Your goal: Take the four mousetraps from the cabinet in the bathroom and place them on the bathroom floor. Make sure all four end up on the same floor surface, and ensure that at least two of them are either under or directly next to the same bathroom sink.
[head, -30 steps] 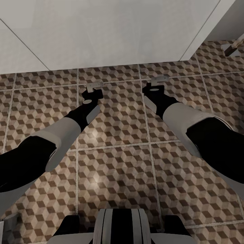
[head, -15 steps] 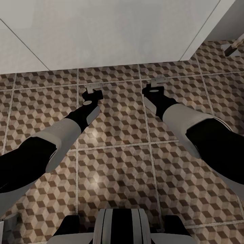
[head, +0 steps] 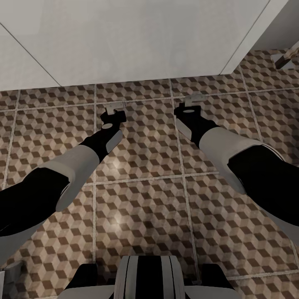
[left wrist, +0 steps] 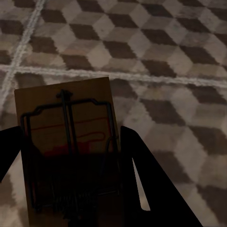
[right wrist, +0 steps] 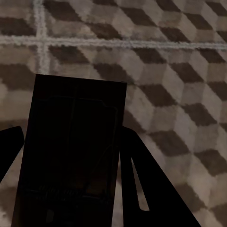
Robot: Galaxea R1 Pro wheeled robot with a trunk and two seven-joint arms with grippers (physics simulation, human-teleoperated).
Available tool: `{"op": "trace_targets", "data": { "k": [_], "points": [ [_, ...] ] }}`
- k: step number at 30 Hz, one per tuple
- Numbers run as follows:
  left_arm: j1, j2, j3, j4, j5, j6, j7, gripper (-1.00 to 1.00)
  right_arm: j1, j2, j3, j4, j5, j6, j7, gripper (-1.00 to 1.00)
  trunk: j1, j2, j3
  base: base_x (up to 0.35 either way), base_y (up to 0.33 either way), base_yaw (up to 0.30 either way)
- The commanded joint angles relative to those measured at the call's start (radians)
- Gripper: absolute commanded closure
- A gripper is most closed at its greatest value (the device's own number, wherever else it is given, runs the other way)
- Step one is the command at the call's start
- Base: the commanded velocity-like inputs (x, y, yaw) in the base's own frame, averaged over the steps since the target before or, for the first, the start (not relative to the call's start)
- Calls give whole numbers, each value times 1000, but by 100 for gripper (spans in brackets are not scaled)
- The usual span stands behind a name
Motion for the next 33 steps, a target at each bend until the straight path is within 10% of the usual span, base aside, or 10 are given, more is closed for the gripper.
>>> {"op": "trace_targets", "data": {
  "k": [1,33],
  "points": [
    [-1,0,-9,1,7,-2,5,100,-1,0,9,-2,-8,6,-6,100,0,0,0,0,0,0],
    [-1,-1,-8,-2,8,9,7,100,-3,0,7,-14,-11,8,-6,100,0,0,0,0,0,0]
  ]
}}
